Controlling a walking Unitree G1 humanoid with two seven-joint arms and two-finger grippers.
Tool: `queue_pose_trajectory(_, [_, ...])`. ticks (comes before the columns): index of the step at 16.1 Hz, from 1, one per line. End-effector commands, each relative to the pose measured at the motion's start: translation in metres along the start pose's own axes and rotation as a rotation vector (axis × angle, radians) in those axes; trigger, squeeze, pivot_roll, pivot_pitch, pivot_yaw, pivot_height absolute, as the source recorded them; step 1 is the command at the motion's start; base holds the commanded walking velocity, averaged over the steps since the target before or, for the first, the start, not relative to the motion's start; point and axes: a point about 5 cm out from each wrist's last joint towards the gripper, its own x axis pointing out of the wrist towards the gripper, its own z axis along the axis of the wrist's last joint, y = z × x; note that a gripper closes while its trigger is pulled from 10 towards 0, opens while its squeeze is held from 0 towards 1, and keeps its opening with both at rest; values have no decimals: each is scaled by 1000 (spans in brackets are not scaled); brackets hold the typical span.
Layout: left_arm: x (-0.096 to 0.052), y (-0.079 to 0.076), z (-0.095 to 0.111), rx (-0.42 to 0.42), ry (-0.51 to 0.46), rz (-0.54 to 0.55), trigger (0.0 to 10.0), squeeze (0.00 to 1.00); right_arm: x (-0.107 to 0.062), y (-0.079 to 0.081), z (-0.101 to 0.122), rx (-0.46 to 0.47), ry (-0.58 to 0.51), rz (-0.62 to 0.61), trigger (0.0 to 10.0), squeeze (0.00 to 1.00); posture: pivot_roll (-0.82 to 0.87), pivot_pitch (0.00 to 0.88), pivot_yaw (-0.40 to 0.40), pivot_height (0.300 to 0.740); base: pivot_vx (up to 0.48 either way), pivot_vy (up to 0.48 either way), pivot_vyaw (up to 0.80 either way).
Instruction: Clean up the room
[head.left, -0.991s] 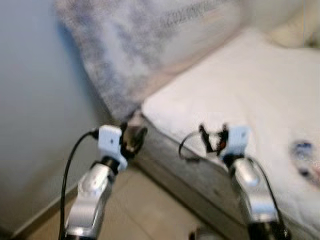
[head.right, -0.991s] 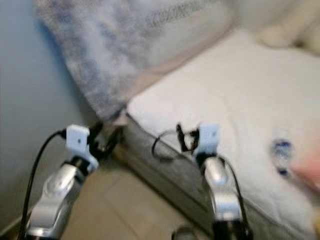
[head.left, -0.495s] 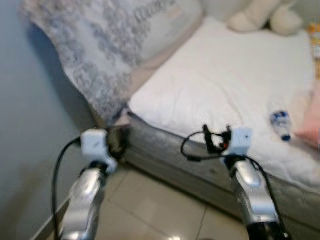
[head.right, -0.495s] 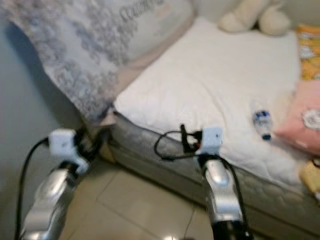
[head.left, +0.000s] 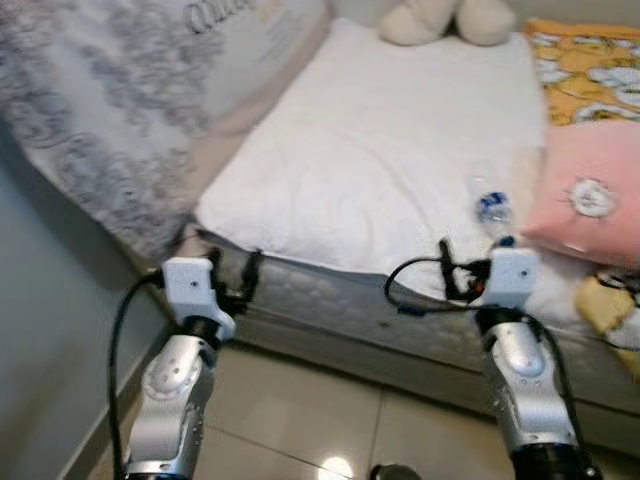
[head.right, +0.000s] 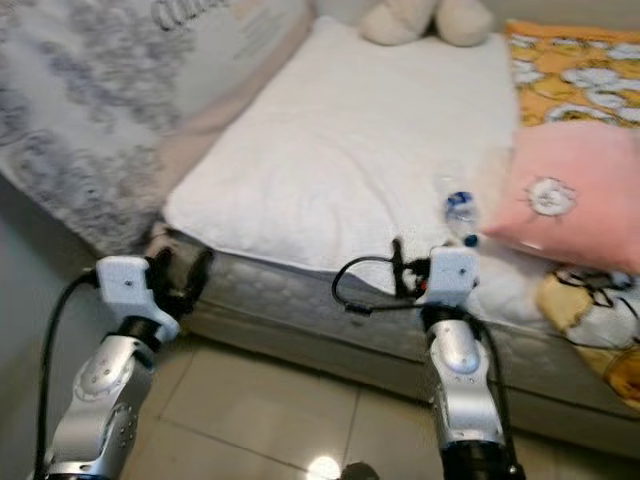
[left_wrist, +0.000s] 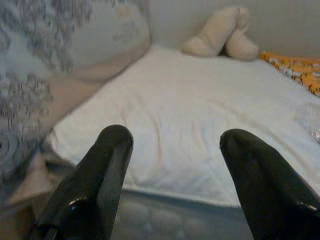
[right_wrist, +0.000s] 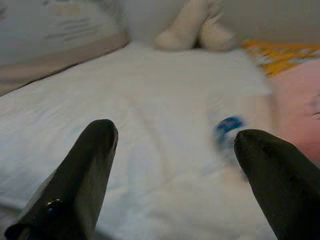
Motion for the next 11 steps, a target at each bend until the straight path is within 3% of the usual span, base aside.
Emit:
queue_pose_trajectory(1, [-2,4,8,35,-47,11,10000,0,2,-2,11,-8,-62,-13,10000,0,-164,0,87,740,0,0,-712])
queue_pose_trajectory(2, [-1,2,10,25,-52,3,10000,0,2,-1,9,-13,-58,-4,10000,0,-164,0,87,740,0,0,-725])
queue_pose_trajectory(4, [1,-5,9,46,-29,-40,10000,0,2,-2,-2,68,15,-51,10000,0,-160,0,85,740,0,0,-725])
queue_pose_trajectory(8, [5,-13,8,-73,-37,-67,10000,0,2,0,-2,71,8,-51,10000,0,-164,0,87,740,198,-402,-733])
queue_pose_trajectory(11, [6,-12,7,-41,-22,-63,10000,0,3,1,0,59,6,-35,10000,0,-172,0,88,740,282,-385,-742])
